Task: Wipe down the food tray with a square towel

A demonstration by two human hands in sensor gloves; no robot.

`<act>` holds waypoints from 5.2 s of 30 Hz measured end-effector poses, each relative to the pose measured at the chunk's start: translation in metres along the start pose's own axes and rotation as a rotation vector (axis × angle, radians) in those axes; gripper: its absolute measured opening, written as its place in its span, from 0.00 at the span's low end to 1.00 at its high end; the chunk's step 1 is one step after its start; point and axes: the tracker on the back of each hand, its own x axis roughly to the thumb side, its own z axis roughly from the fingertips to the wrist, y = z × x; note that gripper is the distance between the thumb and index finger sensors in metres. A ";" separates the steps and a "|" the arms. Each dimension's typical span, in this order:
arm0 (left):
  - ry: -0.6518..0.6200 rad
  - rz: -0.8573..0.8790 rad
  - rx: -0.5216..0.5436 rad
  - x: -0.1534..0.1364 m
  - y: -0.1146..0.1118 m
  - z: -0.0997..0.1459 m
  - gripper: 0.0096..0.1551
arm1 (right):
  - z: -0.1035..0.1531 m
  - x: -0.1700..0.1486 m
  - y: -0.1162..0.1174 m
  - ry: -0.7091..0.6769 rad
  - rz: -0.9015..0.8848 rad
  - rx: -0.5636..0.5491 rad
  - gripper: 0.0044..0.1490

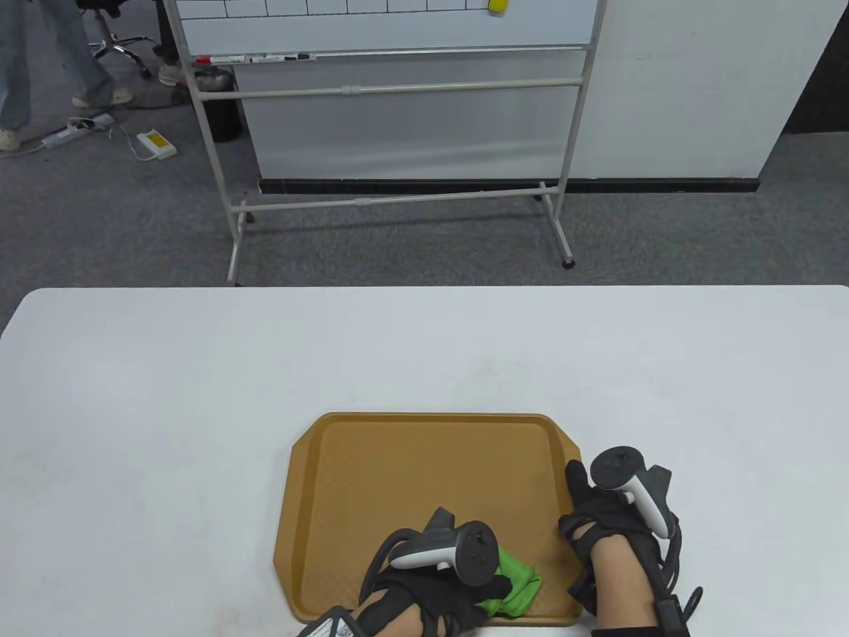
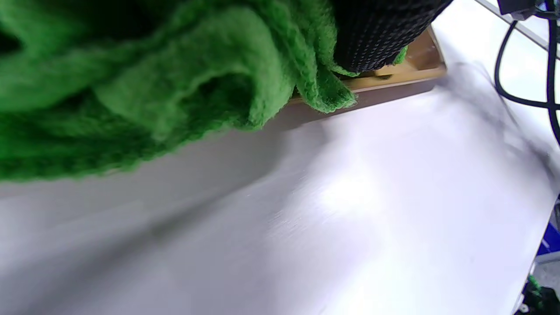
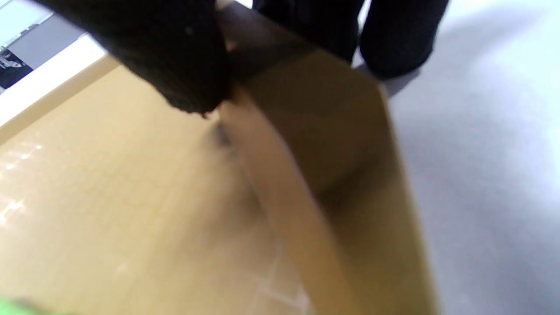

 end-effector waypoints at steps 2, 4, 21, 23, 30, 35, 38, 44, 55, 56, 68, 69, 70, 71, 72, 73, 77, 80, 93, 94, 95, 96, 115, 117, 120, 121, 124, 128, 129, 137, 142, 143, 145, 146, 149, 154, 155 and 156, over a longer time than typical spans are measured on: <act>0.042 -0.016 0.021 -0.012 -0.002 0.014 0.32 | 0.001 0.001 0.002 0.003 0.012 -0.007 0.54; 0.086 -0.046 0.044 -0.023 -0.003 0.028 0.31 | 0.001 0.003 0.003 0.006 0.037 -0.008 0.54; 0.536 -0.088 -0.010 -0.094 0.025 0.053 0.32 | 0.003 0.007 0.007 -0.017 0.118 -0.013 0.56; 0.577 -0.049 0.030 -0.105 0.032 0.046 0.32 | 0.003 0.006 0.007 -0.023 0.114 -0.008 0.56; 0.626 0.096 0.184 -0.138 0.056 0.016 0.33 | 0.002 0.005 0.008 -0.036 0.115 -0.007 0.56; 0.609 0.232 0.213 -0.152 0.072 -0.003 0.32 | 0.002 0.006 0.007 -0.033 0.117 -0.011 0.55; 0.596 0.305 0.245 -0.156 0.079 -0.014 0.32 | 0.002 0.007 0.008 -0.036 0.111 -0.026 0.55; 0.553 0.302 0.220 -0.140 0.092 -0.037 0.32 | 0.000 0.005 0.006 -0.057 0.072 -0.018 0.54; 0.289 0.286 0.222 -0.047 0.103 -0.114 0.32 | 0.000 0.006 0.007 -0.061 0.087 -0.021 0.53; 0.257 0.291 0.212 -0.036 0.102 -0.121 0.32 | 0.000 0.007 0.007 -0.061 0.089 -0.022 0.53; 0.076 0.048 0.128 0.026 0.067 -0.102 0.34 | 0.001 0.003 0.006 -0.043 -0.016 -0.051 0.43; 0.057 0.027 0.125 0.026 0.062 -0.096 0.34 | 0.001 0.003 0.006 -0.038 -0.016 -0.056 0.43; 0.032 0.001 0.125 0.026 0.056 -0.088 0.35 | 0.002 0.003 0.007 -0.032 -0.015 -0.059 0.43; 0.012 -0.016 0.125 0.024 0.050 -0.080 0.35 | 0.002 0.004 0.008 -0.026 -0.013 -0.061 0.43; -0.004 -0.023 0.120 0.022 0.045 -0.072 0.35 | 0.002 0.004 0.008 -0.021 -0.009 -0.065 0.43; -0.020 -0.026 0.108 0.017 0.038 -0.062 0.35 | 0.002 0.005 0.009 -0.015 0.007 -0.062 0.45; -0.030 0.012 0.089 -0.015 0.015 -0.019 0.34 | 0.002 0.008 0.011 -0.008 0.047 -0.047 0.50; 0.046 -0.023 0.095 -0.046 0.005 0.014 0.35 | 0.002 0.007 0.010 -0.014 0.042 -0.038 0.50; 0.416 0.145 0.175 -0.149 0.036 0.023 0.38 | 0.001 0.011 0.010 -0.015 0.077 -0.045 0.51; 0.431 0.154 0.185 -0.149 0.040 0.018 0.37 | 0.001 0.011 0.009 -0.015 0.078 -0.047 0.51; 0.445 0.163 0.196 -0.148 0.047 0.008 0.38 | 0.001 0.011 0.009 -0.015 0.080 -0.051 0.51; 0.455 0.172 0.202 -0.147 0.051 0.001 0.37 | 0.001 0.011 0.009 -0.015 0.079 -0.053 0.51; 0.100 0.003 0.129 -0.050 0.064 -0.075 0.38 | 0.003 0.014 0.011 -0.006 0.087 -0.085 0.48; 0.074 0.004 0.114 -0.046 0.057 -0.067 0.38 | 0.003 0.013 0.012 -0.006 0.083 -0.084 0.48; 0.053 -0.032 0.099 -0.045 0.044 -0.049 0.39 | 0.003 0.013 0.012 -0.004 0.080 -0.087 0.48; 0.049 -0.059 0.092 -0.046 0.038 -0.041 0.40 | 0.003 0.013 0.012 -0.003 0.080 -0.088 0.48; 0.058 -0.107 0.067 -0.050 0.025 -0.018 0.41 | 0.003 0.012 0.012 -0.001 0.068 -0.091 0.48; 0.093 -0.155 0.035 -0.061 0.013 0.012 0.39 | 0.003 0.011 0.012 0.001 0.057 -0.093 0.48; 0.101 -0.152 0.026 -0.065 0.011 0.018 0.39 | 0.003 0.011 0.012 0.001 0.057 -0.093 0.48; 0.244 0.001 0.052 -0.116 0.018 0.037 0.35 | 0.004 0.010 0.013 -0.007 0.053 -0.089 0.48; 0.379 0.020 0.119 -0.144 0.032 0.026 0.37 | 0.003 0.009 0.012 -0.014 0.053 -0.078 0.47; 0.403 0.039 0.129 -0.147 0.035 0.021 0.37 | 0.003 0.009 0.012 -0.016 0.053 -0.075 0.47; 0.441 0.070 0.149 -0.150 0.041 0.009 0.38 | 0.003 0.009 0.012 -0.019 0.056 -0.073 0.47; 0.455 0.081 0.146 -0.149 0.045 0.001 0.40 | 0.003 0.009 0.012 -0.021 0.057 -0.072 0.47; 0.492 0.072 0.126 -0.140 0.056 -0.024 0.41 | 0.003 0.009 0.011 -0.026 0.055 -0.071 0.47; 0.342 0.308 0.123 -0.121 0.061 -0.066 0.41 | 0.002 0.008 0.011 -0.031 0.059 -0.069 0.47; 0.330 0.333 0.109 -0.117 0.060 -0.071 0.40 | 0.002 0.009 0.011 -0.031 0.061 -0.069 0.47; 0.335 0.324 0.100 -0.109 0.061 -0.077 0.40 | 0.002 0.008 0.011 -0.033 0.062 -0.069 0.47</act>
